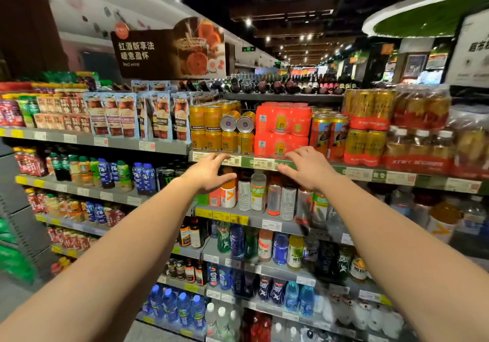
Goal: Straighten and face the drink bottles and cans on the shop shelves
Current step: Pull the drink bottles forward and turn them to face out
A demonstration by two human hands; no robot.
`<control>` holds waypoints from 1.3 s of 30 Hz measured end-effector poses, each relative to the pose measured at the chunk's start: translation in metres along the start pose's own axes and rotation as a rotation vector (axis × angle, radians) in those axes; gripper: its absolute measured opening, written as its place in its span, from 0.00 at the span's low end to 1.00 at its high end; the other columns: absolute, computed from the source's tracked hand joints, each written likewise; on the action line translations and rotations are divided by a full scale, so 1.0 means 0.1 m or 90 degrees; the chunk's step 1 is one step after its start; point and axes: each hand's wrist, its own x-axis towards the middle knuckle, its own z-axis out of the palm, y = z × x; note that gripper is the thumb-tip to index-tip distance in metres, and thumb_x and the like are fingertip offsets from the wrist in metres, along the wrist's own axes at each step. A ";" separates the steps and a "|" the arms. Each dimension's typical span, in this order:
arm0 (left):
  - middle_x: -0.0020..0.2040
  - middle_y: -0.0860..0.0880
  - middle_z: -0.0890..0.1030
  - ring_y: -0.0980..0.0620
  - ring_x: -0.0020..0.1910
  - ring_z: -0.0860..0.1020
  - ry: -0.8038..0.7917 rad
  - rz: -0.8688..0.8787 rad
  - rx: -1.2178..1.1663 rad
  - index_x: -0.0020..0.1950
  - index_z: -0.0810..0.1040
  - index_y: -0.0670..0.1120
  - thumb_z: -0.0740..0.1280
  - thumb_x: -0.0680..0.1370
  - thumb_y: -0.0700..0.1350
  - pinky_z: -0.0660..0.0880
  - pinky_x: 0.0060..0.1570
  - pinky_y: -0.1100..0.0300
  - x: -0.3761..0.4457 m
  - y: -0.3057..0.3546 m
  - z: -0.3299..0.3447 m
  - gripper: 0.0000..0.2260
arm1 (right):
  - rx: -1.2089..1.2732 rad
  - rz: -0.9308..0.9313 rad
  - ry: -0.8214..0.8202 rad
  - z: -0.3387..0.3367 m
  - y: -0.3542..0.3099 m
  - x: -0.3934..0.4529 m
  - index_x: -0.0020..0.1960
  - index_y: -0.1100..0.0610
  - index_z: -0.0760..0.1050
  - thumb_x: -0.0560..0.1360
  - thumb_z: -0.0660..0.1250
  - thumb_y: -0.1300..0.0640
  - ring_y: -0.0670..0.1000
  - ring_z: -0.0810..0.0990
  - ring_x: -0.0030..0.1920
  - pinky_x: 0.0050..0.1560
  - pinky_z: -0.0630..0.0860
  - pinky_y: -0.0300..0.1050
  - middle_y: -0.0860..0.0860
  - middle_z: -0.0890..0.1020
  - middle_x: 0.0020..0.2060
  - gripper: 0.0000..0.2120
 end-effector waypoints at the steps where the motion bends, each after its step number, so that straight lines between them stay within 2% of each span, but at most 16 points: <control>1: 0.77 0.44 0.64 0.43 0.74 0.66 -0.017 -0.001 0.007 0.79 0.58 0.55 0.62 0.78 0.66 0.70 0.69 0.45 0.05 0.00 0.08 0.33 | -0.004 -0.007 0.001 0.07 -0.01 0.06 0.77 0.52 0.64 0.79 0.45 0.30 0.59 0.62 0.75 0.75 0.60 0.58 0.56 0.69 0.74 0.37; 6: 0.77 0.42 0.63 0.41 0.75 0.65 -0.041 -0.024 -0.027 0.80 0.57 0.56 0.61 0.79 0.65 0.67 0.70 0.47 0.28 -0.08 0.35 0.32 | 0.001 -0.022 -0.001 0.37 0.01 0.39 0.78 0.50 0.62 0.79 0.46 0.29 0.58 0.60 0.77 0.77 0.54 0.58 0.55 0.67 0.75 0.37; 10: 0.74 0.44 0.66 0.44 0.71 0.69 -0.040 -0.029 -0.045 0.78 0.61 0.55 0.62 0.79 0.65 0.70 0.67 0.49 0.41 -0.29 0.48 0.31 | 0.046 -0.048 -0.014 0.53 -0.06 0.66 0.78 0.51 0.63 0.79 0.51 0.30 0.59 0.62 0.75 0.74 0.60 0.58 0.55 0.68 0.75 0.36; 15: 0.77 0.46 0.64 0.44 0.74 0.65 -0.040 -0.035 -0.045 0.78 0.61 0.54 0.62 0.79 0.65 0.69 0.70 0.47 0.64 -0.65 0.52 0.31 | 0.086 -0.076 -0.020 0.68 -0.29 1.02 0.78 0.52 0.62 0.79 0.55 0.31 0.58 0.64 0.74 0.72 0.63 0.57 0.55 0.68 0.75 0.35; 23: 0.72 0.46 0.71 0.47 0.71 0.69 -0.006 -0.019 -0.113 0.75 0.67 0.50 0.67 0.77 0.63 0.68 0.70 0.51 0.90 -1.60 0.69 0.31 | 0.160 -0.091 0.024 1.04 -1.05 1.54 0.74 0.56 0.68 0.78 0.64 0.36 0.56 0.69 0.69 0.68 0.69 0.54 0.55 0.74 0.69 0.32; 30: 0.71 0.46 0.71 0.47 0.71 0.70 -0.003 -0.036 -0.208 0.75 0.67 0.49 0.70 0.76 0.60 0.69 0.68 0.53 0.94 -2.57 1.08 0.31 | 0.214 -0.076 0.011 1.48 -1.79 1.96 0.73 0.56 0.68 0.77 0.66 0.38 0.55 0.70 0.70 0.69 0.68 0.51 0.54 0.75 0.68 0.32; 34: 0.69 0.47 0.72 0.47 0.69 0.70 -0.027 -0.028 -0.236 0.74 0.67 0.50 0.70 0.76 0.61 0.69 0.67 0.52 1.02 -2.88 1.34 0.30 | 0.241 -0.064 0.003 1.77 -2.15 2.05 0.72 0.55 0.70 0.77 0.67 0.39 0.54 0.72 0.65 0.63 0.72 0.50 0.53 0.78 0.64 0.30; 39: 0.68 0.46 0.72 0.47 0.68 0.72 -0.029 -0.024 -0.260 0.73 0.68 0.50 0.70 0.75 0.62 0.69 0.63 0.55 1.17 -3.04 1.55 0.31 | 0.231 -0.059 -0.024 2.07 -2.36 2.16 0.72 0.56 0.70 0.75 0.69 0.37 0.55 0.73 0.64 0.63 0.73 0.50 0.54 0.79 0.64 0.32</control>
